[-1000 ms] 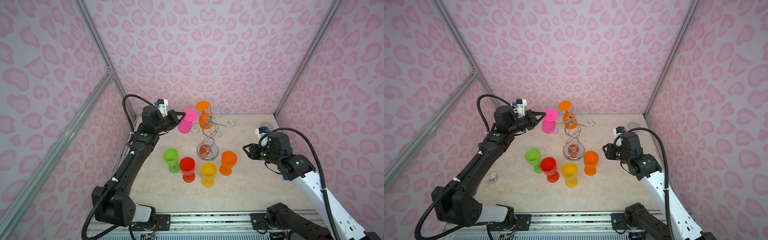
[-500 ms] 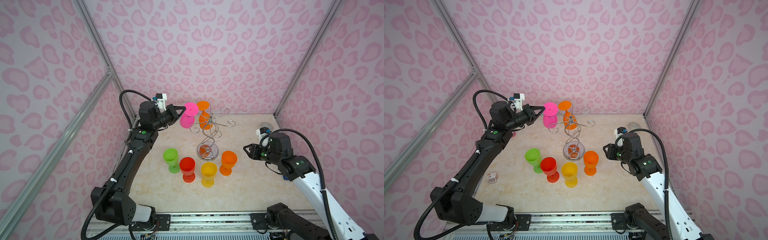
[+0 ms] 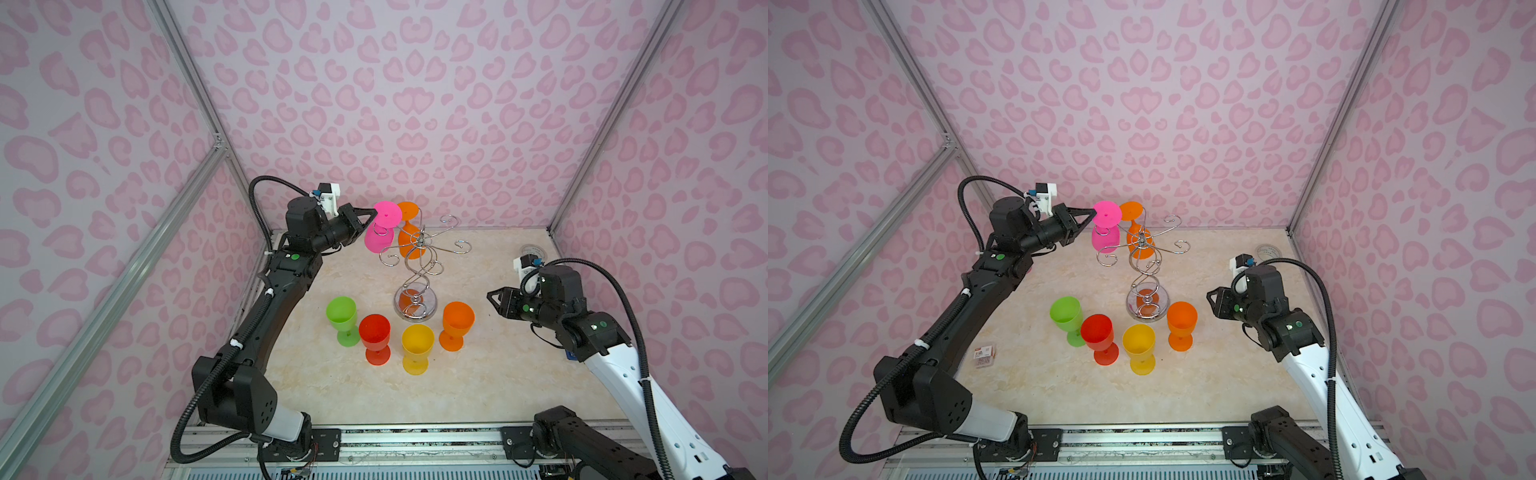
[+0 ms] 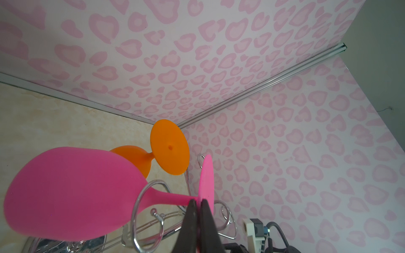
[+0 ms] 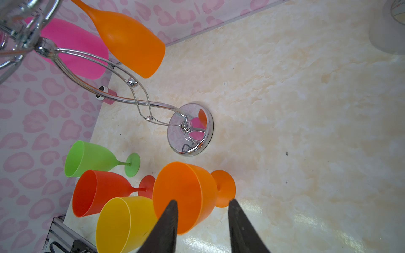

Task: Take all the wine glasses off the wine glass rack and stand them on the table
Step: 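Lift the pink glass off the rack with the left gripper while the right gripper rises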

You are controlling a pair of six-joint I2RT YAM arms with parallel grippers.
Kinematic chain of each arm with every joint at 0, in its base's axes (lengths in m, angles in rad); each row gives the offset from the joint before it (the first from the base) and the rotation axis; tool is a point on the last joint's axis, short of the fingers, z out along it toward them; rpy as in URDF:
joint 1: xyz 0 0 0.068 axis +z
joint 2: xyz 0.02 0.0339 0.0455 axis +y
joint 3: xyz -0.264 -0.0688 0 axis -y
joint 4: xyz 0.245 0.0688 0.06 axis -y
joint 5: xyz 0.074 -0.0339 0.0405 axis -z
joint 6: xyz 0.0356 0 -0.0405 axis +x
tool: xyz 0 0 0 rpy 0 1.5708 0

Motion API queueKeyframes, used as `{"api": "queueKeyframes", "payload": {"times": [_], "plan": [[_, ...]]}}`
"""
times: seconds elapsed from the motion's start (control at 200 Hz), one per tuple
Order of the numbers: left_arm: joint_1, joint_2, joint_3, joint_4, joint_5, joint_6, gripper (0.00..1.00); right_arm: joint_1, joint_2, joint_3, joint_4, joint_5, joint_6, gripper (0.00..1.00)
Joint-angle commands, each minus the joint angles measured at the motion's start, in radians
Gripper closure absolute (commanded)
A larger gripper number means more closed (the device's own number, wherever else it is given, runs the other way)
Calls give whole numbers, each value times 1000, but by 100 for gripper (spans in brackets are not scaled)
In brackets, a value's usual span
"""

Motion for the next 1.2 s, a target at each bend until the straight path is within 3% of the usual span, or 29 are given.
{"api": "queueKeyframes", "payload": {"times": [0.0, 0.535, 0.79, 0.945, 1.195], "plan": [[-12, 6, 10, 45, 21, 18, 98, -3, 7, -5, 27, -15, 1, 61], [-28, -131, -150, -15, 27, 34, 98, -7, 18, -4, 42, -36, 5, 61], [77, -288, -244, -92, 39, 45, 98, -11, 8, 5, 43, -35, 5, 61], [154, -425, -227, -165, 26, 69, 98, -18, 0, 3, 81, -53, 10, 61], [157, -558, -91, -158, 23, 18, 98, -26, -27, 2, 289, -125, 67, 63]]}}
